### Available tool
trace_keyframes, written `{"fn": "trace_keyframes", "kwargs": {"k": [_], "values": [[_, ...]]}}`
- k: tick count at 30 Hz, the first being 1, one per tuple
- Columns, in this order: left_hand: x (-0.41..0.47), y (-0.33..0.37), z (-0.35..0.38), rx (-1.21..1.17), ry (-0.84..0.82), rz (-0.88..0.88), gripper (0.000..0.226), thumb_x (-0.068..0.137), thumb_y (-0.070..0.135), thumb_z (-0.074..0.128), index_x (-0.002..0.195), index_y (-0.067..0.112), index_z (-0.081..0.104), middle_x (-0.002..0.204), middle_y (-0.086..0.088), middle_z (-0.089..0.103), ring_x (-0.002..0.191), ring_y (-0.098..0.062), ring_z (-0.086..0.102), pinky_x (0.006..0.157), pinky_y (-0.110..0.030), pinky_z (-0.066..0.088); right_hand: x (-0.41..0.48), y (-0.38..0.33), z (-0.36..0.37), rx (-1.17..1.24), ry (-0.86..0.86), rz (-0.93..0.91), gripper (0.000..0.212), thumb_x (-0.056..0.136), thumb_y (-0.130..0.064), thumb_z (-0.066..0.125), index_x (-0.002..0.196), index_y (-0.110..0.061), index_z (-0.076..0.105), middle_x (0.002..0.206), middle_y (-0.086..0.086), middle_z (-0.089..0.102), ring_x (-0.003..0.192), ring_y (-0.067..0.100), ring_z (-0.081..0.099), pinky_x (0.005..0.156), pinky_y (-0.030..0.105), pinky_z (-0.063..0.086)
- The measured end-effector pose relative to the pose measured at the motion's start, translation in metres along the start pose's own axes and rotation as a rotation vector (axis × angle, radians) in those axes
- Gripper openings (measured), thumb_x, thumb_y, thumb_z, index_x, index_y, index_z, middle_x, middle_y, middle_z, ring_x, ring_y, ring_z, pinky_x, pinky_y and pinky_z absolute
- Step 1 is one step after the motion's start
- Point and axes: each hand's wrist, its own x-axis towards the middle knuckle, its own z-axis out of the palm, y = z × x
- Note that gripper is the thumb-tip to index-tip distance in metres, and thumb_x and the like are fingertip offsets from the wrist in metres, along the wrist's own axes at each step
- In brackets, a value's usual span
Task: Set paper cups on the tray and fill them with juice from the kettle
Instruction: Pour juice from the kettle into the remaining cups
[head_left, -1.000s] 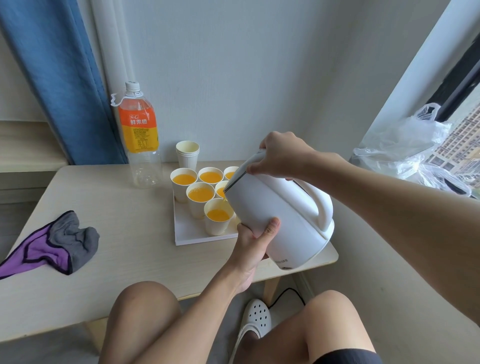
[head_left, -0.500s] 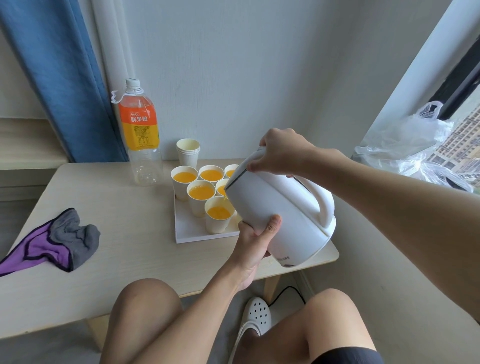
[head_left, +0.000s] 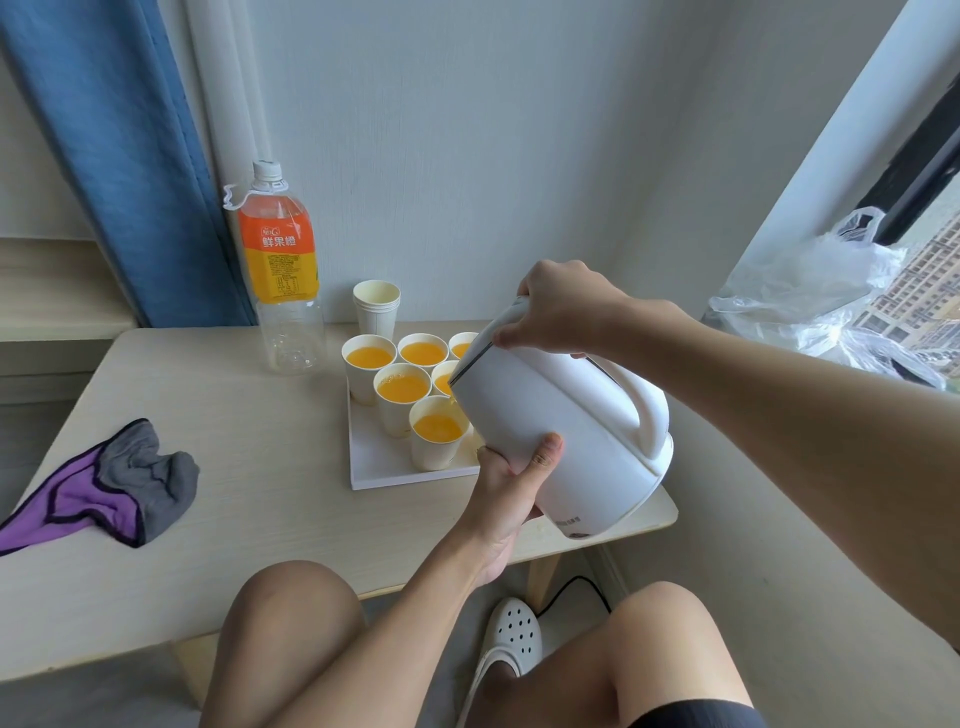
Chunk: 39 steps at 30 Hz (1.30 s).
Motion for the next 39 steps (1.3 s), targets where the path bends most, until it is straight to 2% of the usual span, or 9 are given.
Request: {"fn": "trace_keyframes", "kwargs": {"k": [6, 11, 18, 23, 28, 33, 39], "values": [[-0.0002, 0.0002, -0.0002, -0.003, -0.006, 0.009, 0.094, 0.070, 0.059, 0.081, 0.146, 0.016, 0.045, 0.139, -0.006, 0.065, 0.130, -0.027, 0.061, 0.092, -0.042, 0.061, 0.0004, -0.0020, 0.0000, -0.005, 0.002, -0.002, 0.035, 0.078, -0.041, 0.073, 0.090, -0.010, 0.062, 0.073, 0.006, 0.060, 0.045, 0.022, 0.058, 0.048, 0.022, 0.044], [-0.0008, 0.0011, 0.0000, 0.000, -0.009, 0.014, 0.093, 0.070, 0.059, 0.081, 0.145, 0.016, 0.046, 0.139, -0.006, 0.065, 0.131, -0.027, 0.060, 0.103, -0.050, 0.056, 0.0002, -0.0036, -0.0005, -0.010, 0.000, 0.000, 0.037, 0.078, -0.042, 0.073, 0.094, -0.011, 0.062, 0.075, 0.006, 0.060, 0.046, 0.022, 0.059, 0.048, 0.022, 0.044], [-0.0016, 0.0030, 0.0004, -0.020, -0.011, 0.012, 0.093, 0.069, 0.059, 0.080, 0.145, 0.017, 0.045, 0.138, -0.007, 0.065, 0.130, -0.029, 0.061, 0.093, -0.042, 0.060, 0.0008, -0.0052, -0.0007, -0.019, 0.002, -0.006, 0.037, 0.079, -0.042, 0.073, 0.094, -0.010, 0.062, 0.074, 0.006, 0.059, 0.047, 0.023, 0.058, 0.049, 0.022, 0.044], [-0.0009, 0.0031, 0.0009, -0.023, -0.002, 0.006, 0.095, 0.068, 0.060, 0.081, 0.145, 0.017, 0.045, 0.137, -0.007, 0.065, 0.130, -0.029, 0.061, 0.091, -0.042, 0.061, 0.0011, -0.0053, -0.0007, -0.017, 0.002, -0.004, 0.038, 0.079, -0.042, 0.073, 0.095, -0.010, 0.062, 0.075, 0.006, 0.059, 0.047, 0.024, 0.059, 0.050, 0.023, 0.045], [-0.0008, 0.0030, 0.0009, -0.023, -0.012, 0.028, 0.085, 0.071, 0.057, 0.080, 0.141, 0.018, 0.052, 0.135, -0.008, 0.067, 0.128, -0.029, 0.062, 0.094, -0.044, 0.061, 0.0012, -0.0055, -0.0011, -0.031, 0.006, -0.009, 0.038, 0.079, -0.042, 0.073, 0.096, -0.010, 0.062, 0.077, 0.006, 0.060, 0.049, 0.023, 0.059, 0.051, 0.023, 0.047], [0.0017, 0.0002, -0.0008, -0.018, -0.010, 0.001, 0.096, 0.069, 0.060, 0.081, 0.146, 0.014, 0.045, 0.139, -0.009, 0.064, 0.131, -0.031, 0.060, 0.087, -0.039, 0.061, 0.0011, -0.0047, -0.0007, -0.030, 0.003, -0.011, 0.035, 0.079, -0.042, 0.073, 0.089, -0.012, 0.060, 0.073, 0.006, 0.059, 0.047, 0.022, 0.058, 0.049, 0.022, 0.042], [0.0041, -0.0028, -0.0031, 0.000, -0.016, 0.002, 0.096, 0.069, 0.060, 0.082, 0.146, 0.015, 0.045, 0.139, -0.009, 0.063, 0.131, -0.029, 0.060, 0.095, -0.044, 0.060, 0.0011, -0.0034, 0.0000, -0.024, 0.008, -0.013, 0.035, 0.078, -0.043, 0.074, 0.084, -0.013, 0.058, 0.070, 0.004, 0.057, 0.046, 0.021, 0.057, 0.048, 0.022, 0.041]]}}
